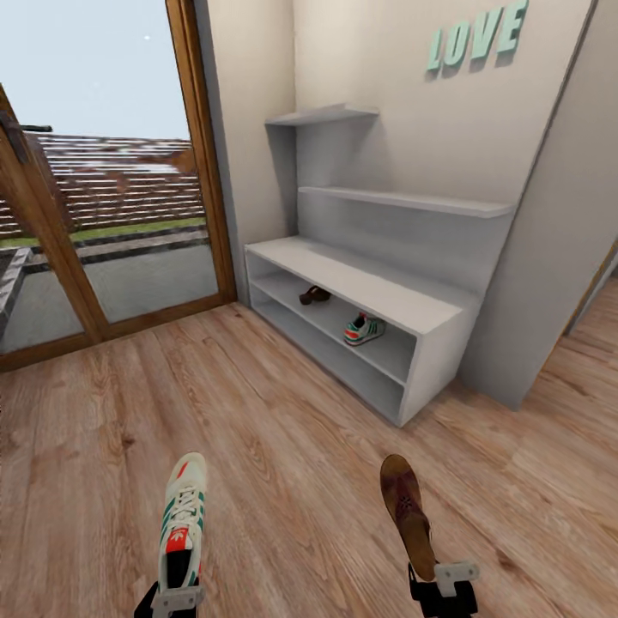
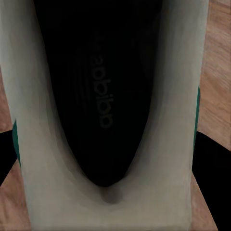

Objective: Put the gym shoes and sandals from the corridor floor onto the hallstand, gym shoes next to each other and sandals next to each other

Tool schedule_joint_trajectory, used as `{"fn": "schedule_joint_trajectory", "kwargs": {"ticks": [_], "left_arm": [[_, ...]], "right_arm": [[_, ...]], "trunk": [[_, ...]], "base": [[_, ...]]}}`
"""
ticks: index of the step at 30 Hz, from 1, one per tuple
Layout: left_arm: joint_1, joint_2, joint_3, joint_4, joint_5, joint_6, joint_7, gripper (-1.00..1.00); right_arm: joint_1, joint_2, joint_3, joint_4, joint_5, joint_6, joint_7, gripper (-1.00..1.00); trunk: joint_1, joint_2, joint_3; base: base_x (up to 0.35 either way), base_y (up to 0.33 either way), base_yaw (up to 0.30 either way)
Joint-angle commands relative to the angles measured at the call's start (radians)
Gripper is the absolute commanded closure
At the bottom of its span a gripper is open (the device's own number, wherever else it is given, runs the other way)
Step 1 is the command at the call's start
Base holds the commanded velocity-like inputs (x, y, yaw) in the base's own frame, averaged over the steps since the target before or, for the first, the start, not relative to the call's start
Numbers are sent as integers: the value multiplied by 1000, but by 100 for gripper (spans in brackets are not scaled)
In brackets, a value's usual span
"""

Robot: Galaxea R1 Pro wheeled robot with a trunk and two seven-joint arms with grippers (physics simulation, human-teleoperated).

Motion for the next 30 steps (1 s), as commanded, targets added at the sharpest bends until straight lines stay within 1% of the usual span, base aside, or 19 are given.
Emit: {"fn": "schedule_joint_trajectory", "kwargs": {"ticks": [1, 12, 26, 30], "left_arm": [[-1, 0, -8, 0, 5, -2, 4, 100], [-1, 0, -8, 1, 7, -3, 4, 100], [-1, 0, -8, 0, 7, -2, 4, 100], [-1, 0, -8, 0, 7, -2, 5, 100]], "right_arm": [[-1, 0, 9, 1, -13, -3, 0, 100], [-1, 0, 9, 0, -13, -3, -1, 100], [-1, 0, 8, -3, -14, -3, -2, 100], [-1, 0, 8, -3, -14, -3, -2, 100]], "trunk": [[0, 0, -1], [0, 0, -1], [0, 0, -1], [0, 0, -1]], "base": [[198, 298, 1], [213, 288, 0], [246, 249, 0], [264, 243, -101]]}}
